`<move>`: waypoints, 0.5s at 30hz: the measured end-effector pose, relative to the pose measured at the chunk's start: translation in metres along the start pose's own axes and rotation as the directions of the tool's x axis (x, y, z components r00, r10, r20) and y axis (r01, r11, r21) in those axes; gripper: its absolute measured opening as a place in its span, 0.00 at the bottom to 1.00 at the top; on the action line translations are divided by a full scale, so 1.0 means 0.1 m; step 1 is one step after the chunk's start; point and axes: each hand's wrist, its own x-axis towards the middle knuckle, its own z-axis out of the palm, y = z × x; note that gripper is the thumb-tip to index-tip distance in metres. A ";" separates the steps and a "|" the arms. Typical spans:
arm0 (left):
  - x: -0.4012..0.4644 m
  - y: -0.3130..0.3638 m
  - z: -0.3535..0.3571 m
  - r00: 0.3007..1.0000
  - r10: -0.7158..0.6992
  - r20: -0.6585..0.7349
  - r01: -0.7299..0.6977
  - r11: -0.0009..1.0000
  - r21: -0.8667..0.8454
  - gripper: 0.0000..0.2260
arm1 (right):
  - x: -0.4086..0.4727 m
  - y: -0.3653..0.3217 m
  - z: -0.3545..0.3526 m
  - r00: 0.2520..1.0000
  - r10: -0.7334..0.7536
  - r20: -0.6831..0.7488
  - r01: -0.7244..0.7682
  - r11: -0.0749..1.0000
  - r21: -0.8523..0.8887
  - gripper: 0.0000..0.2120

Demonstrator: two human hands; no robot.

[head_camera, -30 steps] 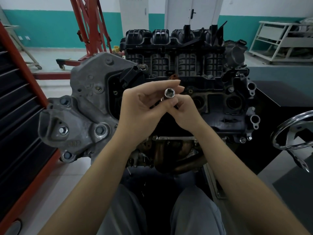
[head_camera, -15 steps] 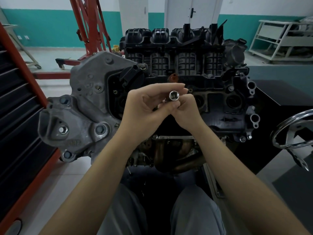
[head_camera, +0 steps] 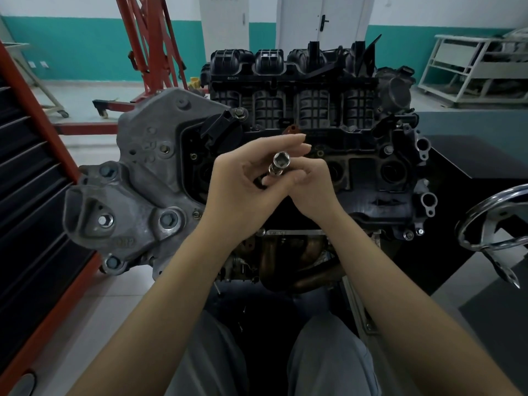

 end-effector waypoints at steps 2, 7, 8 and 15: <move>0.01 0.01 0.01 0.997 0.009 -0.076 -0.003 0.997 0.074 0.16 | 0.00 0.00 0.00 1.000 -0.003 -0.020 0.003 1.000 0.016 0.13; 0.00 0.01 0.03 0.997 -0.015 -0.082 0.013 1.000 -0.021 0.18 | 0.00 -0.10 0.00 0.997 -0.050 0.056 0.048 0.998 0.027 0.16; 0.00 0.00 0.01 0.999 -0.019 -0.045 0.016 0.998 -0.053 0.19 | -0.01 -0.10 0.00 0.997 -0.035 0.074 0.033 0.999 0.032 0.16; 0.01 0.03 0.01 0.998 0.006 -0.059 0.002 0.991 0.133 0.15 | 0.00 0.01 0.02 0.999 0.026 -0.024 -0.025 0.999 0.046 0.10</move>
